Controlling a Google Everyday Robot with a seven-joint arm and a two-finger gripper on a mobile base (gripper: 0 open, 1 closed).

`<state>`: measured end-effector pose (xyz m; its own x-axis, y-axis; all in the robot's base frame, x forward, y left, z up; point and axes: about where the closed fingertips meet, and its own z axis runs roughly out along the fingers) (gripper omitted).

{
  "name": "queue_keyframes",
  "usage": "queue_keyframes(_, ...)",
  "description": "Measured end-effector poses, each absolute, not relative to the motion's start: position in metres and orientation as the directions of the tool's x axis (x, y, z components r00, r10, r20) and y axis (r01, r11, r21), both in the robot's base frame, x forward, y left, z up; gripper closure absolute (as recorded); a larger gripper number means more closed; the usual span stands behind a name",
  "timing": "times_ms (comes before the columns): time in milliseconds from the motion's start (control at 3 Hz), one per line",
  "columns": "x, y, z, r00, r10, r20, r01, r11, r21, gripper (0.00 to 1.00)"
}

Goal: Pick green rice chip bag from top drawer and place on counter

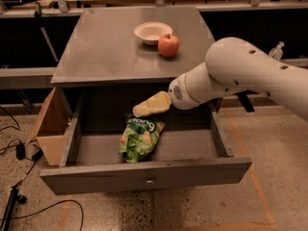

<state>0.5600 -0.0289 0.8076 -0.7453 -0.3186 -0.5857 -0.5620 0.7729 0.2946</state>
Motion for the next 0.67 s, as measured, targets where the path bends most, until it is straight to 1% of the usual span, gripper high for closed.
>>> queue_keyframes(667, 0.540, 0.012, 0.740, -0.830, -0.251, -0.498, -0.494, 0.746, 0.446, 0.00)
